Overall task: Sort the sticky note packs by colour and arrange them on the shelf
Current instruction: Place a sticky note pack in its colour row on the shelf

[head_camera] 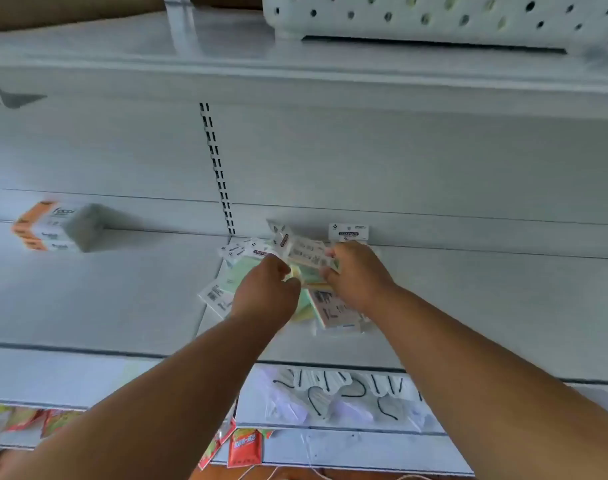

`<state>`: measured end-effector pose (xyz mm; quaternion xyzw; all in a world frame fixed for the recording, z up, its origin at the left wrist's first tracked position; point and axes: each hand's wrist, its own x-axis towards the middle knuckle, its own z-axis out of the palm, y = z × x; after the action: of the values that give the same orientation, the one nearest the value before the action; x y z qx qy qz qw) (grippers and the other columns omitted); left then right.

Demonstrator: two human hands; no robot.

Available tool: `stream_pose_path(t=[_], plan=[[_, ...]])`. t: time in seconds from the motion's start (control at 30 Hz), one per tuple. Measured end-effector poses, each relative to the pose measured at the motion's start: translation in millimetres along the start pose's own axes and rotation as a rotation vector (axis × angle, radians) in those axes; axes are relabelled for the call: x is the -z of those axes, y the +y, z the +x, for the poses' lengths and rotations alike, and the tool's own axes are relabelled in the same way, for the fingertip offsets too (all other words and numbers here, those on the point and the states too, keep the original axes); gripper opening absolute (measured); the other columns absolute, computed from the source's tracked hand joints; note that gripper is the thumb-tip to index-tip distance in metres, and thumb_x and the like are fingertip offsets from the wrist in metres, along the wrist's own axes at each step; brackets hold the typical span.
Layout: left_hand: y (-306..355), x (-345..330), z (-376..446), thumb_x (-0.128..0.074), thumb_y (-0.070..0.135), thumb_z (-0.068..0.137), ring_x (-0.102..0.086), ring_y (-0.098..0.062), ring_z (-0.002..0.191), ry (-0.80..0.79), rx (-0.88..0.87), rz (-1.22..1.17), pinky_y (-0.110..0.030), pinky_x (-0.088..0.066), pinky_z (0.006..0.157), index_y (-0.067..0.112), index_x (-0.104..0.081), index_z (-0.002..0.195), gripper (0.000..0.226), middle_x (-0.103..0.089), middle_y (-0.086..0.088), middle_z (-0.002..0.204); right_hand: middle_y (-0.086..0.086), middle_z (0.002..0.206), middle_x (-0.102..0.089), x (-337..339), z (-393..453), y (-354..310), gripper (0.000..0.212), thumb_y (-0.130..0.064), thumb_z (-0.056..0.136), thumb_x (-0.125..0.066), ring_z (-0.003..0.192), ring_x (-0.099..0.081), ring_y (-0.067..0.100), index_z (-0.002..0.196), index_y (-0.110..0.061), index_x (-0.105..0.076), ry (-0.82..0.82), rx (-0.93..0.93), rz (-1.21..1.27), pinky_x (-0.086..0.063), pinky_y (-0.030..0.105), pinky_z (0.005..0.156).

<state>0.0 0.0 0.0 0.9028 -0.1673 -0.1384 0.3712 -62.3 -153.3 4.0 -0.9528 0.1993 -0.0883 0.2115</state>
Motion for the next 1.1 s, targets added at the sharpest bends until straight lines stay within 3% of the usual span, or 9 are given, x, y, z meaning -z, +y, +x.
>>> stream_pose_path(t=[0.1,0.27,0.37,0.5,0.63,0.7,0.83,0.97,1.1], plan=[[-5.7,-3.3,13.9,-0.055,0.021,0.083,-0.069,-0.026,0.087,-0.09,0.059,-0.214,-0.044,-0.057,0.081,0.024,-0.052,0.115,0.032,-0.06,0.004,0.119,0.009,0.108,-0.063,-20.3,27.1,-13.7,0.036,-0.04,0.087,-0.055,0.1,-0.059,0.031,0.113,-0.015,-0.059,-0.051,0.049,-0.118,-0.048,0.037,0.078],[-6.2,0.9,16.2,-0.045,0.002,0.09,-0.067,-0.018,0.064,-0.13,0.067,-0.382,-0.03,-0.051,0.061,0.018,-0.053,0.119,0.034,-0.055,0.007,0.125,0.005,0.102,-0.064,-33.7,46.3,-18.0,0.045,-0.053,0.083,-0.047,0.094,-0.058,0.032,0.109,-0.018,-0.059,-0.024,-0.015,-0.254,-0.045,0.036,0.074],[-5.9,2.4,17.8,-0.043,0.0,0.089,-0.066,-0.012,0.06,-0.128,0.05,-0.409,-0.029,-0.051,0.061,0.02,-0.053,0.118,0.037,-0.055,0.008,0.127,0.005,0.087,-0.061,-26.0,47.9,-12.4,0.031,-0.042,0.095,-0.043,0.083,-0.059,0.029,0.099,-0.014,-0.056,0.007,-0.006,-0.16,-0.038,0.032,0.063],[2.6,-3.5,19.1,-0.049,0.009,0.093,-0.065,-0.015,0.062,-0.069,0.016,-0.438,-0.033,-0.052,0.06,0.02,-0.051,0.121,0.03,-0.058,0.008,0.122,-0.001,0.076,-0.049,-6.2,31.6,-2.3,0.023,-0.027,0.101,-0.036,0.07,-0.044,0.024,0.087,-0.014,-0.049,0.289,-0.11,0.047,-0.029,0.032,0.062],[25.8,-17.3,14.6,-0.055,0.028,0.095,-0.063,-0.012,0.06,-0.098,-0.033,-0.44,-0.027,-0.053,0.055,0.023,-0.051,0.126,0.031,-0.062,0.011,0.103,0.0,0.075,-0.058,16.8,6.3,11.2,0.029,-0.03,0.1,-0.042,0.07,-0.051,0.018,0.085,-0.012,-0.058,0.375,-0.327,0.583,-0.042,0.032,0.061],[38.2,-30.5,8.0,-0.058,0.029,0.093,-0.062,-0.013,0.059,-0.143,-0.053,-0.393,-0.034,-0.059,0.062,0.024,-0.059,0.11,0.018,-0.066,0.007,0.091,0.017,0.08,-0.063,24.6,-8.2,21.6,0.034,-0.032,0.098,-0.045,0.067,-0.052,0.022,0.088,-0.003,-0.06,0.353,-0.421,0.75,-0.054,0.047,0.066],[64.5,-66.4,-14.2,-0.059,0.022,0.09,-0.057,-0.016,0.054,-0.172,-0.128,-0.292,-0.025,-0.046,0.051,0.018,-0.058,0.08,0.011,-0.059,-0.004,0.07,0.026,0.096,-0.065,49.7,-41.2,59.0,0.032,-0.029,0.096,-0.05,0.069,-0.054,0.025,0.087,-0.001,-0.062,0.379,-0.485,0.839,-0.048,0.039,0.064],[94.8,-120.0,-45.5,-0.057,0.023,0.091,-0.057,-0.021,0.063,-0.198,-0.215,-0.182,-0.028,-0.044,0.055,0.02,-0.057,0.078,0.013,-0.06,-0.002,0.07,-0.001,0.079,-0.063,82.2,-85.7,117.9,0.015,-0.031,0.09,-0.062,0.07,-0.054,0.013,0.084,-0.018,-0.065,0.399,-0.475,0.82,-0.045,0.027,0.063],[140.1,-190.1,-92.4,-0.058,0.022,0.091,-0.055,-0.021,0.061,-0.256,-0.252,-0.142,-0.033,-0.045,0.059,0.024,-0.057,0.079,0.012,-0.056,0.008,0.065,-0.005,0.073,-0.058,111.2,-135.8,204.5,0.013,-0.026,0.085,-0.068,0.064,-0.052,0.015,0.089,-0.015,-0.064,0.423,-0.509,0.721,-0.045,0.028,0.06]])
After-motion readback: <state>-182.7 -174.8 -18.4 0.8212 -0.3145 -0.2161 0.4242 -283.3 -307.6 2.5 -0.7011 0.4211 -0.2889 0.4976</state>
